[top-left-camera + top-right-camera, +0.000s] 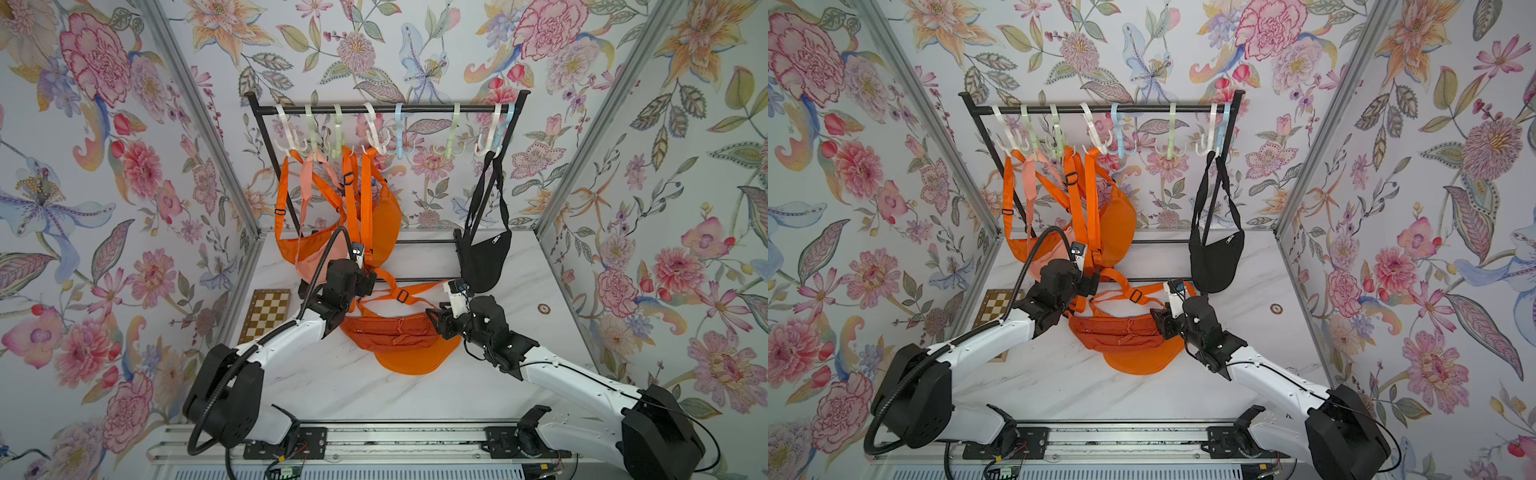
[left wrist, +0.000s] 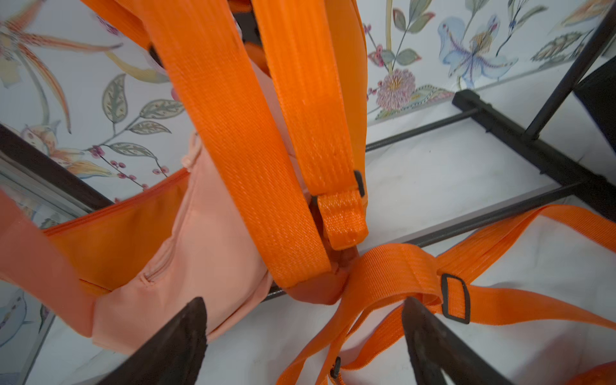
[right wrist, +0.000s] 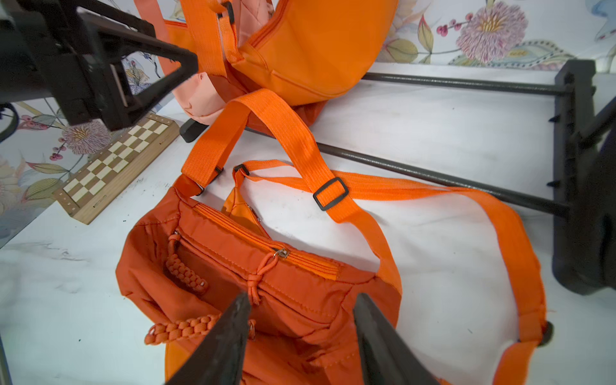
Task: Take the bag off the hook
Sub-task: Place the bag inside the bag.
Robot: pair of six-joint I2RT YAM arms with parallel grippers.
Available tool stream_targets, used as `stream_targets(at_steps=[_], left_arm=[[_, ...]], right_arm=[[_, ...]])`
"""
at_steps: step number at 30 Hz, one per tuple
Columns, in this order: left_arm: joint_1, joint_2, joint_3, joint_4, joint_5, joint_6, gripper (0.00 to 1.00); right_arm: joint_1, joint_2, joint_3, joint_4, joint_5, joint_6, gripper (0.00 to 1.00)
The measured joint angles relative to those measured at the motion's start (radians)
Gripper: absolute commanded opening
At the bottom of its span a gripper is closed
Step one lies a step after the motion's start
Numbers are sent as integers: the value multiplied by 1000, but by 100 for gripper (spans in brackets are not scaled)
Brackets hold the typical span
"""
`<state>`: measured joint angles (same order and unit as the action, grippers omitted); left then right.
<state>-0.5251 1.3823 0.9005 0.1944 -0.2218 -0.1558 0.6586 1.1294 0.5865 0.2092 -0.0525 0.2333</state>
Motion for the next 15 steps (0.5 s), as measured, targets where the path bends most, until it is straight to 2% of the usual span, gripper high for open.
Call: stream_targets(at_steps=[6, 9, 12, 15], left_arm=[[-32, -160, -88, -26, 14, -31, 83], [-51, -193, -154, -47, 41, -62, 79], [-54, -176, -202, -60, 69, -89, 76], [-55, -89, -199, -58, 95, -101, 75]], right_arm=[[38, -7, 52, -93, -40, -27, 72], [58, 12, 83, -142, -56, -33, 73], [22, 60, 102, -156, -89, -15, 71], [-29, 135, 116, -162, -121, 6, 68]])
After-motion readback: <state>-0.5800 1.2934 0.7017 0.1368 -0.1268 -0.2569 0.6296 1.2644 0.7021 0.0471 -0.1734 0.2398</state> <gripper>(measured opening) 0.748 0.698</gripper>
